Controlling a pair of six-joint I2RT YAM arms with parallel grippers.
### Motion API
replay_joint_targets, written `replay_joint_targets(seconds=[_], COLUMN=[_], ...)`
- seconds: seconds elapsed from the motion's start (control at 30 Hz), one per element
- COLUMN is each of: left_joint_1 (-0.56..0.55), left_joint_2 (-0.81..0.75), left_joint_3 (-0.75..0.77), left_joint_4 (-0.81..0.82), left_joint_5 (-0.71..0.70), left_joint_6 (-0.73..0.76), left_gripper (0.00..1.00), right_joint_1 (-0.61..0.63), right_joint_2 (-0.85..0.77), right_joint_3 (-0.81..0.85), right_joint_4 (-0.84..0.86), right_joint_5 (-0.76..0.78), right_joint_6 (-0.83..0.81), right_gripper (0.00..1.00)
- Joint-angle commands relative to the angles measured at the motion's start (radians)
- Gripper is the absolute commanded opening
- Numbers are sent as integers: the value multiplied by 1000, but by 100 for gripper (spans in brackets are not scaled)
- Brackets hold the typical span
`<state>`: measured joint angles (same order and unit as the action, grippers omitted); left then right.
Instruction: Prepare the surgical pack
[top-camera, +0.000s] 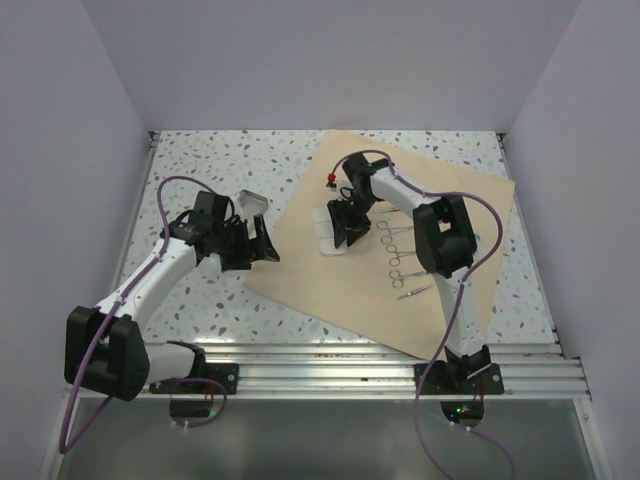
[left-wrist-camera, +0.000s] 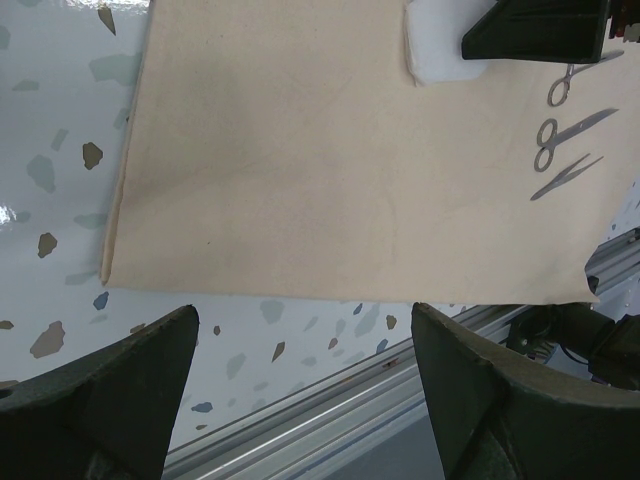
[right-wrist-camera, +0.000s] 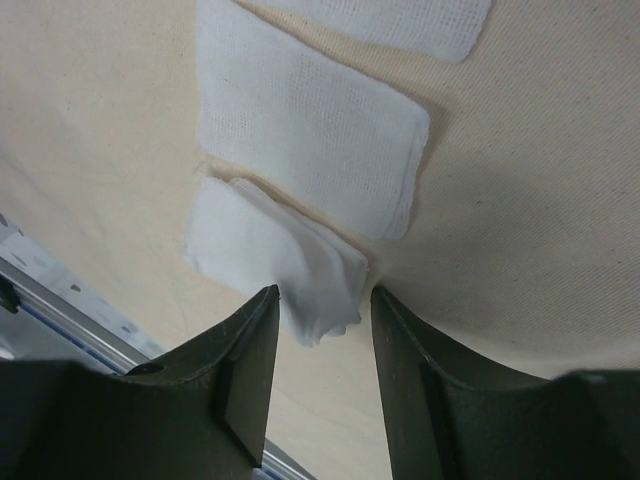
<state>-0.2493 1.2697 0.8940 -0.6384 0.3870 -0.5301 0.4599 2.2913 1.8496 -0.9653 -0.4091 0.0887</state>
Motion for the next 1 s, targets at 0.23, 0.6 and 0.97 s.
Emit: replay_joint_targets(seconds=[0.23,0.6,0.97], left_joint_1=[7,7,5], left_joint_2=[-27,-46,-145], left_joint_3=[10,5,22], left_joint_4=[26,25,126], left_joint_5=[21,18,-5], left_joint_6=[-1,-11,-41], left_gripper=[91,91,100], right_joint_1=[42,43,43], right_joint_2=[33,31,-186], right_joint_3=[42,57,-45], right_joint_4=[-7,-4,19], right_joint_5=[33,16,-33], right_joint_6=[8,25,9], right_gripper=[35,11,0])
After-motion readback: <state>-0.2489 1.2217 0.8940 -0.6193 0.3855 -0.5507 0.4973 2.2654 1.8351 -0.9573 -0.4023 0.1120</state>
